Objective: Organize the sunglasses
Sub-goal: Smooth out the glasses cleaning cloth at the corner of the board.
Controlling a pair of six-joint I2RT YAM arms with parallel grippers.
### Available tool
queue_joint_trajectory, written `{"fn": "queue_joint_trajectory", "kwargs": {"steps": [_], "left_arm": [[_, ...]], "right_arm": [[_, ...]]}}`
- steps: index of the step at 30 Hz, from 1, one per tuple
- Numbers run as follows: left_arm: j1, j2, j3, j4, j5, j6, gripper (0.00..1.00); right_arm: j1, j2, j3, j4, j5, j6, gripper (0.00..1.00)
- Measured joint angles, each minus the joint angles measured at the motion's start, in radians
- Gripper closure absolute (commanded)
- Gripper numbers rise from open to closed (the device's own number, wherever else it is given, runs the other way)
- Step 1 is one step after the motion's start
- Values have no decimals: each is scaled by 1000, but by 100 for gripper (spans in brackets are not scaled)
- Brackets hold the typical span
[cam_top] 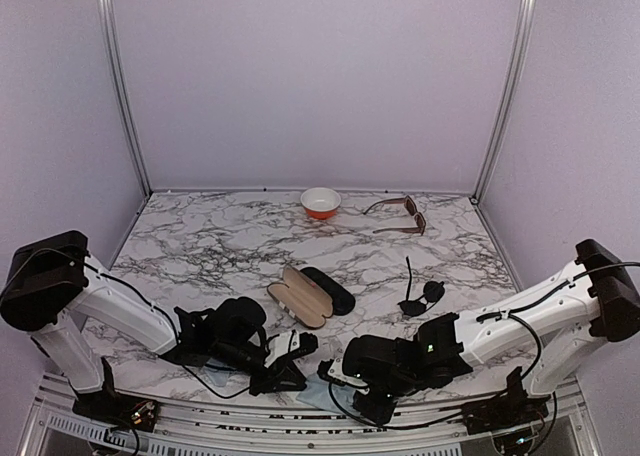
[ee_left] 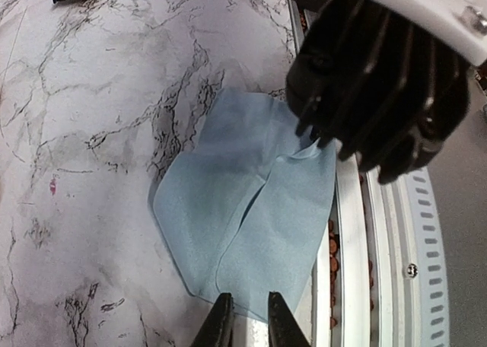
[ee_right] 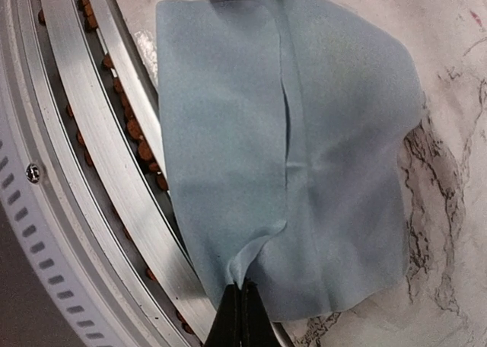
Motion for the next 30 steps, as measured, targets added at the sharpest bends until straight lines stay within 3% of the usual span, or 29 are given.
{"fn": "queue_joint_trajectory", "kwargs": {"steps": [22,26,30], "left_arm": [[-75,54,58,-68,-119,58,75],[-94,59,72,-77,-148,76,81],[-112,65,88,-93,-190,95,97]], "right_arm": [[0,0,-15,18,7,8,100],[0,0,-16,21,7,13,100],[0,-4,-21,24,8,17,100]]}}
